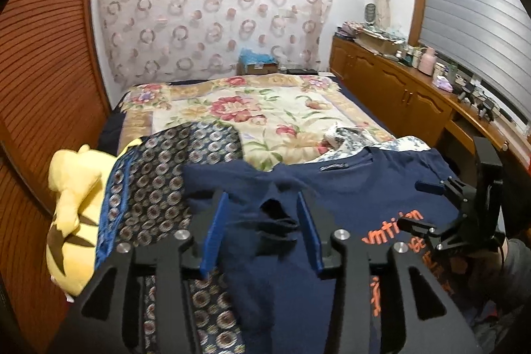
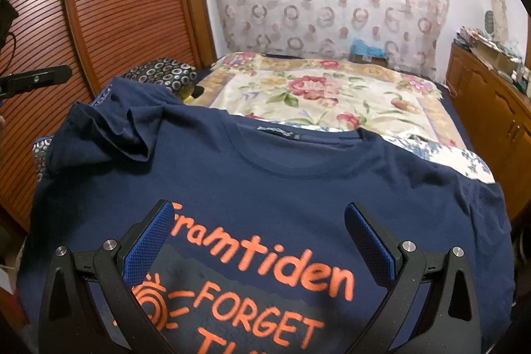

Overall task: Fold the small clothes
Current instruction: 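Fold the grasped sleeve inward across the shirt body with the left tool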

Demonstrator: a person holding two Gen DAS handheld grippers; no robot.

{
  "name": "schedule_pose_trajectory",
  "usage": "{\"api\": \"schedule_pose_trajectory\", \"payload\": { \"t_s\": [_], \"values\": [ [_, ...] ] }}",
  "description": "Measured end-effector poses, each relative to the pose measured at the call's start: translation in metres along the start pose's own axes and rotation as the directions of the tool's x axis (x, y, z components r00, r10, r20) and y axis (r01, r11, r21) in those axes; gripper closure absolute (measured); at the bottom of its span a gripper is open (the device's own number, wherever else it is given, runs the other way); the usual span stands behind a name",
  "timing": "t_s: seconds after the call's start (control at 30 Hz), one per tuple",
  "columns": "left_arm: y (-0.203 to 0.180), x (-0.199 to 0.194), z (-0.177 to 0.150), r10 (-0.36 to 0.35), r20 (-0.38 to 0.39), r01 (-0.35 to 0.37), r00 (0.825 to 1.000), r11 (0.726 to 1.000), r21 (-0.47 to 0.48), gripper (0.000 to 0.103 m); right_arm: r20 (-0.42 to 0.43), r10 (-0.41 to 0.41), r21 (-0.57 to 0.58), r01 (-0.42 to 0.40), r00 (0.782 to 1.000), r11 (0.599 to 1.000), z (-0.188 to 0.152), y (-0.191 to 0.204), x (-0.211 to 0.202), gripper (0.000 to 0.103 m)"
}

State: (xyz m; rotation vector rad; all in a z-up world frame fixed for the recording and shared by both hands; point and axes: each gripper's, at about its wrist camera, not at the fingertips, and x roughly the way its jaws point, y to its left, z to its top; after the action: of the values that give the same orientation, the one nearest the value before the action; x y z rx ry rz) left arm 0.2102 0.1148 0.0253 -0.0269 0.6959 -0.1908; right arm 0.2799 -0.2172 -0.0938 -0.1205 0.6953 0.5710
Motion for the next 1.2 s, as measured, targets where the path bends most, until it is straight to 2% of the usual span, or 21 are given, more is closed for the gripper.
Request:
{"api": "schedule_pose_trajectory", "payload": {
  "t_s": [0.07, 0.23, 0.47, 0.6, 0.73, 0.77, 0.83, 0.87, 0.9, 0.97, 1.03, 1.13, 1.2],
  "values": [
    [0.01, -0.003, -0.01, 0.007, -0.004, -0.007, 1.0, 1.0, -0.024, 0.048, -0.001, 0.023, -0.015, -0.023, 1.0, 1.0, 0.004, 0.007, 0.005, 0.0],
    [0.029, -0.005, -0.031, 0.03, -0.02, -0.031, 0.999, 0.997, -0.073, 0.047, -0.008, 0.131, -0.058, -0.131, 0.991, 0.99, 0.025, 0.032, 0.019, 0.007],
    [0.05, -0.016, -0.054, 0.09, -0.027, -0.093, 0.996, 0.988, -0.127, 0.046, -0.015, 0.255, -0.122, -0.255, 0.967, 0.959, 0.065, 0.073, 0.045, 0.035],
    [0.059, -0.021, -0.062, 0.109, -0.032, -0.112, 0.994, 0.983, -0.146, 0.046, -0.06, 0.309, -0.15, -0.315, 0.949, 0.937, 0.081, 0.097, 0.072, 0.051],
    [0.065, -0.02, -0.066, 0.115, -0.031, -0.118, 0.993, 0.981, -0.153, 0.046, -0.108, 0.309, -0.156, -0.323, 0.945, 0.933, 0.085, 0.108, 0.096, 0.06],
    [0.065, -0.02, -0.067, 0.115, -0.032, -0.119, 0.993, 0.981, -0.156, 0.046, -0.115, 0.308, -0.159, -0.324, 0.944, 0.933, 0.085, 0.109, 0.098, 0.064],
    [0.066, -0.02, -0.068, 0.114, -0.031, -0.117, 0.993, 0.98, -0.16, 0.046, -0.131, 0.3, -0.172, -0.32, 0.945, 0.932, 0.084, 0.11, 0.105, 0.075],
    [0.067, -0.019, -0.069, 0.114, -0.032, -0.117, 0.993, 0.98, -0.161, 0.046, -0.137, 0.3, -0.179, -0.321, 0.944, 0.93, 0.083, 0.111, 0.107, 0.088],
    [0.067, -0.019, -0.069, 0.113, -0.031, -0.117, 0.993, 0.98, -0.16, 0.046, -0.137, 0.302, -0.184, -0.323, 0.944, 0.928, 0.083, 0.11, 0.107, 0.095],
    [0.067, -0.018, -0.069, 0.112, -0.032, -0.115, 0.993, 0.98, -0.159, 0.046, -0.12, 0.307, -0.183, -0.325, 0.944, 0.928, 0.082, 0.104, 0.105, 0.099],
    [0.067, -0.018, -0.069, 0.112, -0.032, -0.116, 0.993, 0.98, -0.162, 0.046, -0.085, 0.288, -0.173, -0.299, 0.954, 0.939, 0.083, 0.092, 0.1, 0.101],
    [0.067, -0.018, -0.069, 0.111, -0.031, -0.114, 0.993, 0.98, -0.161, 0.046, -0.054, 0.209, -0.154, -0.215, 0.976, 0.964, 0.085, 0.075, 0.095, 0.102],
    [0.066, -0.017, -0.069, 0.109, -0.032, -0.112, 0.994, 0.981, -0.158, 0.046, -0.045, 0.178, -0.13, -0.182, 0.983, 0.975, 0.087, 0.063, 0.093, 0.102]
  ]
}}
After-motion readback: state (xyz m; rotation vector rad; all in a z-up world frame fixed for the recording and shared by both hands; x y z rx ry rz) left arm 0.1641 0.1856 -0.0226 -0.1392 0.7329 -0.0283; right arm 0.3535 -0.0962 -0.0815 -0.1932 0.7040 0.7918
